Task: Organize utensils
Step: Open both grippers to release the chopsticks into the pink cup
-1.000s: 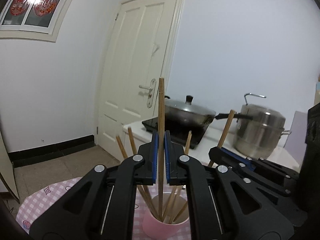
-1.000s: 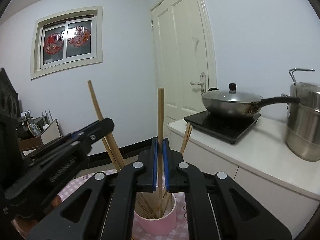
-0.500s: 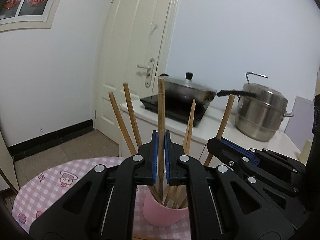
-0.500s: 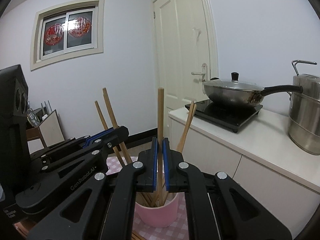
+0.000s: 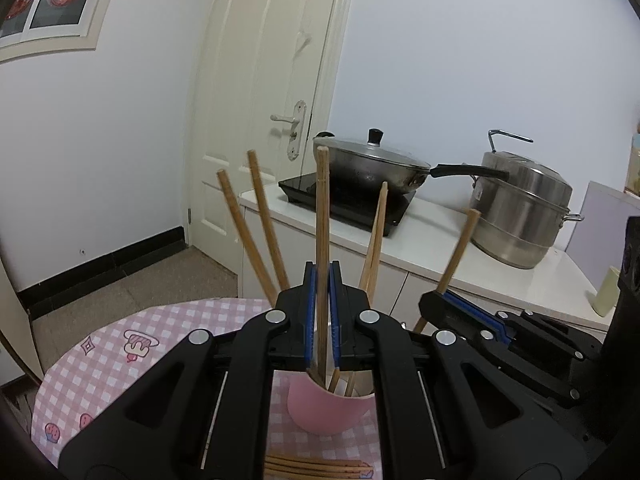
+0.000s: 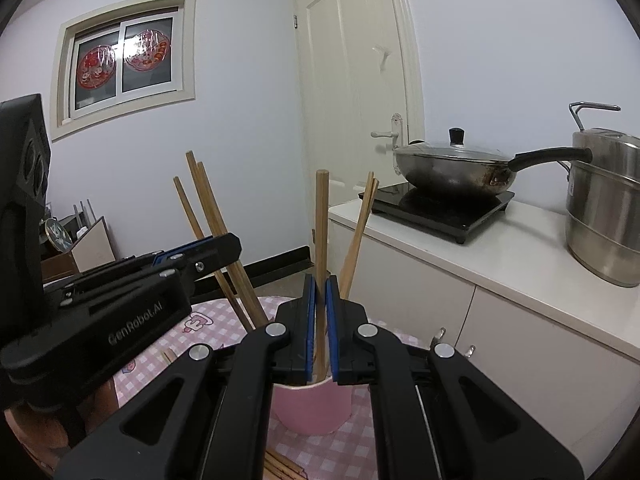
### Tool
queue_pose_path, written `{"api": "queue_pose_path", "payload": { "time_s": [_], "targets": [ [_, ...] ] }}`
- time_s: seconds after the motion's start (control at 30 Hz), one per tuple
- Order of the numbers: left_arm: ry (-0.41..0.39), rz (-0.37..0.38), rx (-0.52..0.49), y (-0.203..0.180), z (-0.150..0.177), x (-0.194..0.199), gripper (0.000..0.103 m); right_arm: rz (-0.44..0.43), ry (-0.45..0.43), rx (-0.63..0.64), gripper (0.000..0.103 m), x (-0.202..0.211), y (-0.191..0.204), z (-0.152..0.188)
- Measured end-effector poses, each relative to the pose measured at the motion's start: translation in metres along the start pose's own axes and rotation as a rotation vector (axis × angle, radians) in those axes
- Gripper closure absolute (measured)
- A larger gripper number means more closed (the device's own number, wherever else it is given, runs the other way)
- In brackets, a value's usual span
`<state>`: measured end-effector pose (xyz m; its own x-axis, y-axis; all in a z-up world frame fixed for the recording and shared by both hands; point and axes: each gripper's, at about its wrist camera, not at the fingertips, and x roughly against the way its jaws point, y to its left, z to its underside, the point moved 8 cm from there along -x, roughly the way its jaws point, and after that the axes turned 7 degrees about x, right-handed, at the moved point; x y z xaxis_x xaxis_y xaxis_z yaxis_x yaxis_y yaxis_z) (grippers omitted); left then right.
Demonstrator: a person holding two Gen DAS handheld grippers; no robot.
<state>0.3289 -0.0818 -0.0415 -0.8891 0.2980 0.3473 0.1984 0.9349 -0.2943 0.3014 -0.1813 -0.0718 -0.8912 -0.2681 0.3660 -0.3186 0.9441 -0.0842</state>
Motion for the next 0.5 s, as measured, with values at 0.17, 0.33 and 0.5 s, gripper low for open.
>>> {"api": "queue_pose_path", "payload": {
  "time_s": [0.17,0.33,0.5],
  "targets": [
    [0.018,0.006,0.0,0.001,0.001,0.004,0.096,0.005,0.005,-0.007,0.098,0.006,0.001,0.004],
    [0.018,0.009,-0.019,-0.002,0.0,0.011,0.096,0.01,0.01,-0.019,0.098,0.011,0.003,0.007],
    [0.008,0.002,-0.022,-0.002,-0.002,0.019,0.076,0.017,0.011,-0.026,0.098,0.019,0.005,0.006]
  ]
}}
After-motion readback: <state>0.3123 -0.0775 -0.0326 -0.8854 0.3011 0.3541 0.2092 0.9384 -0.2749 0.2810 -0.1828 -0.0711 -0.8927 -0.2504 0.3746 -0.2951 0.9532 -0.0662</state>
